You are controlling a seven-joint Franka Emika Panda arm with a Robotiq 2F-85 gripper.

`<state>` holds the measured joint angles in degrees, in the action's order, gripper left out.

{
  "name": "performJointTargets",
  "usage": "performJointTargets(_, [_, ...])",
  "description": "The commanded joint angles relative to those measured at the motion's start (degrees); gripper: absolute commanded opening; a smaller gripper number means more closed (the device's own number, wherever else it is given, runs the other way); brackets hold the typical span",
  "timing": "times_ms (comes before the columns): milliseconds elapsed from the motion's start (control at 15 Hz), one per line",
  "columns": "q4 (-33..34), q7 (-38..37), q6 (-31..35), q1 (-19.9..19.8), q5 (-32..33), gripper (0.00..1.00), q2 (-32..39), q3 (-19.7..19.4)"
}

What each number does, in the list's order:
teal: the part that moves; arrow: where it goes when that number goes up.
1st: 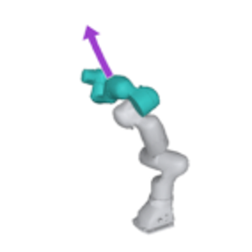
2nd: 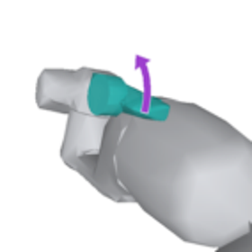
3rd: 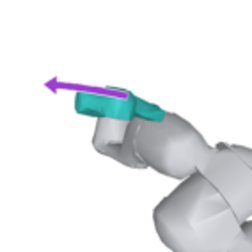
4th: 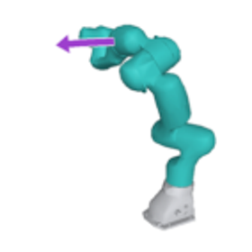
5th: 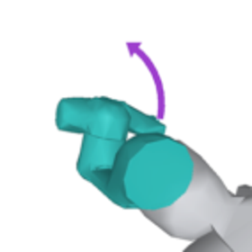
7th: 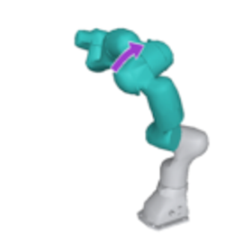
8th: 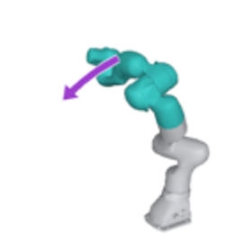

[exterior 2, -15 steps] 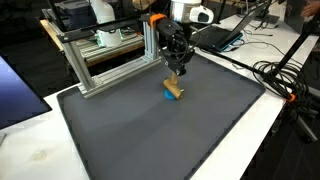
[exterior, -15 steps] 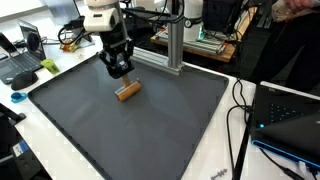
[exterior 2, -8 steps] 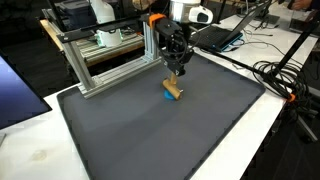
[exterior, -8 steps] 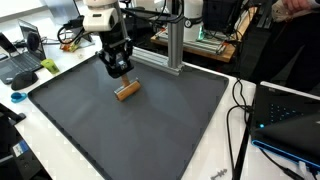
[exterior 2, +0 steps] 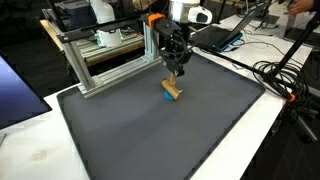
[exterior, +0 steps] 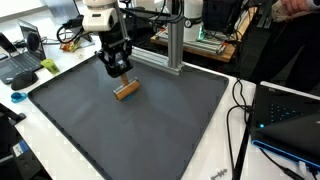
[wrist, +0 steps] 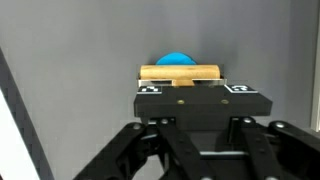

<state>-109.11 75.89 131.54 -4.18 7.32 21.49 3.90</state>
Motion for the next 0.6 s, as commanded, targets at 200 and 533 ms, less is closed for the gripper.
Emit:
performJointTargets(200, [-1.9,-1.0,0.0,0.3,4.2,0.22,2.2,-2.3])
performJointTargets(533, [-1.7,-0.8,-0.2,0.2,4.3,0.22,2.3,-2.4])
